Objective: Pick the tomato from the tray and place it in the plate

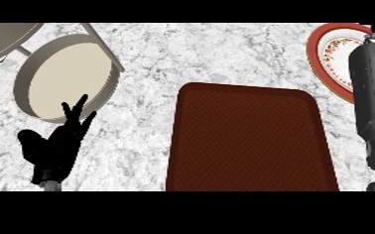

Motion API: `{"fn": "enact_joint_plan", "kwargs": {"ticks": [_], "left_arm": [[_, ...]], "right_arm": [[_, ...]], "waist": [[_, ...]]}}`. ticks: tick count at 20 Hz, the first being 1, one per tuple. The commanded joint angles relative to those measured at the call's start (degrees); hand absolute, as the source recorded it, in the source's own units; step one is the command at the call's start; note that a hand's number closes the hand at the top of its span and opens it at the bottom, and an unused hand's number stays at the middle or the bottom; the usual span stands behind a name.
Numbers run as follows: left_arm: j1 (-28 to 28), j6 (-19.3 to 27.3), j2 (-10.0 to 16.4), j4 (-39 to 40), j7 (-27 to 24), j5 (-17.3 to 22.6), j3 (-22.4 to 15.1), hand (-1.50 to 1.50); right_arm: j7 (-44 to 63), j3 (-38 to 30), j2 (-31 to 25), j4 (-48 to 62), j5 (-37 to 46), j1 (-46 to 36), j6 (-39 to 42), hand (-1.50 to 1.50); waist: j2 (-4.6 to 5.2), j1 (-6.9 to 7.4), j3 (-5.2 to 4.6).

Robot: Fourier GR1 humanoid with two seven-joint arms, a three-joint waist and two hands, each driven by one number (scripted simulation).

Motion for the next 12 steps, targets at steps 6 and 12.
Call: {"fn": "enact_joint_plan", "kwargs": {"ticks": [6,12], "left_arm": [[-0.75,-1.09,-3.20,3.04,3.10,0.69,-3.72,0.00],[-0.30,-0.87,-4.45,4.14,1.56,-0.09,-4.25,0.00]], "right_arm": [[12.92,-10.22,0.66,0.44,7.95,5.10,-14.20,1.50],[9.56,-17.19,1.15,2.50,9.48,7.91,-21.26,1.50]], "waist": [[-0.40,-2.51,-0.52],[-0.54,-2.53,-0.52]]}}
